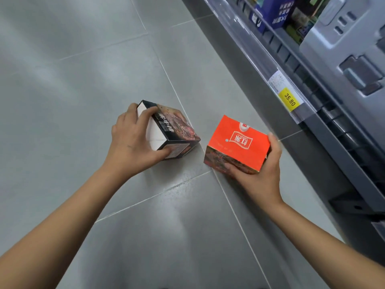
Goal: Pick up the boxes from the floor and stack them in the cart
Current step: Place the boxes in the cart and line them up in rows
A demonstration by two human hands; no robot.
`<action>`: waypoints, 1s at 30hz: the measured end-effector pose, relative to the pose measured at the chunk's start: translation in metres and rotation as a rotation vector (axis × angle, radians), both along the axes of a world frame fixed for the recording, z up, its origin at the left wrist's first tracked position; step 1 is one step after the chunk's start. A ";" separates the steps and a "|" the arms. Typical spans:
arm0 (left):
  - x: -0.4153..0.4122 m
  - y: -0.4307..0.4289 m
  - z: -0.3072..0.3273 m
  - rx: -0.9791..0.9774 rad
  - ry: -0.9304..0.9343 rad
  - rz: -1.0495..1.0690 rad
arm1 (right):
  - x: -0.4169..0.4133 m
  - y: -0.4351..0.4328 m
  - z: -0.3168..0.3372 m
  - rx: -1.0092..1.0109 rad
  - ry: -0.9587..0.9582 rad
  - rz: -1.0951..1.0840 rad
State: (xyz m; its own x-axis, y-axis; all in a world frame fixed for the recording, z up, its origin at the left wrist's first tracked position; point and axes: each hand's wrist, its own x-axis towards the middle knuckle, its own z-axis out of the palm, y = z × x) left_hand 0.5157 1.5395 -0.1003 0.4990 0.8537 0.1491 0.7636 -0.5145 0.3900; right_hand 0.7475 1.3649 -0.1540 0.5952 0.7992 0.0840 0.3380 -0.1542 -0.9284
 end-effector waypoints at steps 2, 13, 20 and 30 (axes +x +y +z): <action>-0.012 -0.007 -0.011 -0.006 -0.082 -0.010 | -0.002 0.001 0.000 0.003 -0.014 0.004; -0.047 -0.039 -0.012 -0.111 -0.177 0.062 | -0.006 0.000 0.035 -0.146 -0.006 -0.067; -0.037 -0.063 0.106 -0.278 -0.079 0.155 | -0.021 -0.015 0.155 -0.367 0.013 -0.063; -0.034 -0.105 0.411 -0.350 0.120 0.154 | -0.025 -0.082 0.461 -0.473 -0.022 -0.098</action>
State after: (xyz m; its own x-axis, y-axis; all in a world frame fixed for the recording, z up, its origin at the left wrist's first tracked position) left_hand 0.4817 1.4348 0.3108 0.3573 0.9088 -0.2155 0.8725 -0.2424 0.4243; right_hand 0.7229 1.2833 0.3074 0.6721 0.6928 -0.2616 0.3194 -0.5899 -0.7416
